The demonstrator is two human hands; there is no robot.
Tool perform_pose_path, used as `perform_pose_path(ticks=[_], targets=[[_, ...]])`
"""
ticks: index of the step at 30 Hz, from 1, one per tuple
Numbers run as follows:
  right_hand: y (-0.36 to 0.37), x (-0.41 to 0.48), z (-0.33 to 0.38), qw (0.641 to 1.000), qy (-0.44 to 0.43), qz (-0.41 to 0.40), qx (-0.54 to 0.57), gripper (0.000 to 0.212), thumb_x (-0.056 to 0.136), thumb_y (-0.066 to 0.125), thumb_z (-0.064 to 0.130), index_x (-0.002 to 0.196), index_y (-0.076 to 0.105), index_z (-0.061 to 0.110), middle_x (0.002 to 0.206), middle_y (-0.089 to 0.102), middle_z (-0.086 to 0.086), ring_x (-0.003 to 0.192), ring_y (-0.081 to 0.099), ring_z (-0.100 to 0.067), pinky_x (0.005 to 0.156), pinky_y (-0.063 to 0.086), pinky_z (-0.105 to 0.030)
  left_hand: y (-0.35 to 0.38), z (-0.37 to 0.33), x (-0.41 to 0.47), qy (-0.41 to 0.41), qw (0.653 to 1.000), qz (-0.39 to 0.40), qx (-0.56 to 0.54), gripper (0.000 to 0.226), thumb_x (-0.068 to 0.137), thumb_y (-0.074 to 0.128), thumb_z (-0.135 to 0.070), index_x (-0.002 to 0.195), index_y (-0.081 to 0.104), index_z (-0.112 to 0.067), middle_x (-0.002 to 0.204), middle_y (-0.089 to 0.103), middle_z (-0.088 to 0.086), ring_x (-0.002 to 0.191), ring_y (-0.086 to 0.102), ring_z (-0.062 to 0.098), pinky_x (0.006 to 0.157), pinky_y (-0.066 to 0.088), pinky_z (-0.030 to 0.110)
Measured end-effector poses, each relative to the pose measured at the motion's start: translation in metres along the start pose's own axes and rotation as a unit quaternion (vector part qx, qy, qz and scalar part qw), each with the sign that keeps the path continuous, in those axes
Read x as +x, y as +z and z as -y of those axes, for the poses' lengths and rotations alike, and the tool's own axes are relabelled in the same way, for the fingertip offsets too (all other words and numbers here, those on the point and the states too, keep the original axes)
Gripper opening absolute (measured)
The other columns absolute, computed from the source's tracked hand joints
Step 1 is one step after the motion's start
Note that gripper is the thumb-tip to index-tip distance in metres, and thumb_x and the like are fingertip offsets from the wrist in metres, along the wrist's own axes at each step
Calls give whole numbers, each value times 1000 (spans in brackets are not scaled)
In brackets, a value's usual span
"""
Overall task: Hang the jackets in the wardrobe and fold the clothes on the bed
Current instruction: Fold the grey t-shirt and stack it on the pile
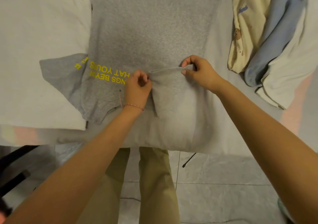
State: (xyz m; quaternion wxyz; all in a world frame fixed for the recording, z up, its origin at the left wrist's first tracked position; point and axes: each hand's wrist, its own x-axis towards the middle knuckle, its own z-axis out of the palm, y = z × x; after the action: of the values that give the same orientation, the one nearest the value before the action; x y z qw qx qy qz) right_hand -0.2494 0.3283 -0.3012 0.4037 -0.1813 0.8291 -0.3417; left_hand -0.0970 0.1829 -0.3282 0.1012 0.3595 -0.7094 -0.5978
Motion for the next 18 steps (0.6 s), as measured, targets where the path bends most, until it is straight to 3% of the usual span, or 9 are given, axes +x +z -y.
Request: perform_pose_path(ticks=[4, 8, 10, 13, 16, 18], targets=[[7, -2, -6, 997, -30, -67, 25, 13, 89, 60, 8, 95, 53, 15, 85, 54, 7, 61, 46, 7, 62, 35, -8, -4, 4, 19, 14, 999, -5, 40, 31, 67, 52, -2, 64, 38, -29, 65, 45, -12, 56, 46, -9, 59, 34, 7], [14, -8, -14, 991, -8, -104, 78, 32, 87, 64, 11, 115, 49, 8, 73, 41, 8, 58, 39, 1, 62, 36, -12, -5, 9, 11, -11, 999, -28, 18, 33, 81, 57, 0, 75, 38, -26, 76, 50, -9, 61, 51, -10, 62, 39, 6], [14, -14, -13, 992, -34, -103, 66, 38, 87, 60, 4, 119, 41, 11, 78, 44, -2, 59, 40, -5, 61, 40, -20, -7, 6, 0, 2, 999, 17, 37, 24, 83, 61, -21, 84, 38, -23, 81, 49, -8, 67, 52, -6, 65, 42, 12], [16, -17, -10, 994, -81, -75, -18, 41, 82, 53, -4, 108, 38, 24, 101, 53, -19, 73, 49, -27, 68, 44, -38, -12, 8, -19, 64, 967, 125, 211, 52, 64, 68, -49, 100, 48, -18, 94, 49, -5, 79, 51, 12, 72, 45, 31], [20, -15, -11, 991, -82, -62, -80, 36, 77, 50, -9, 97, 55, 21, 101, 53, -15, 79, 47, -16, 75, 39, -24, -14, 7, -28, 69, 948, 181, 252, 73, 50, 81, -42, 114, 58, -16, 113, 43, 0, 96, 50, 16, 89, 45, 42], [23, -15, -10, 991, -71, -74, -81, 39, 74, 45, -12, 97, 62, 16, 97, 46, -3, 81, 48, -17, 78, 41, -26, -15, 7, -26, 89, 933, 202, 283, 94, 51, 85, -35, 134, 48, -14, 132, 38, 13, 115, 49, 29, 100, 40, 46]])
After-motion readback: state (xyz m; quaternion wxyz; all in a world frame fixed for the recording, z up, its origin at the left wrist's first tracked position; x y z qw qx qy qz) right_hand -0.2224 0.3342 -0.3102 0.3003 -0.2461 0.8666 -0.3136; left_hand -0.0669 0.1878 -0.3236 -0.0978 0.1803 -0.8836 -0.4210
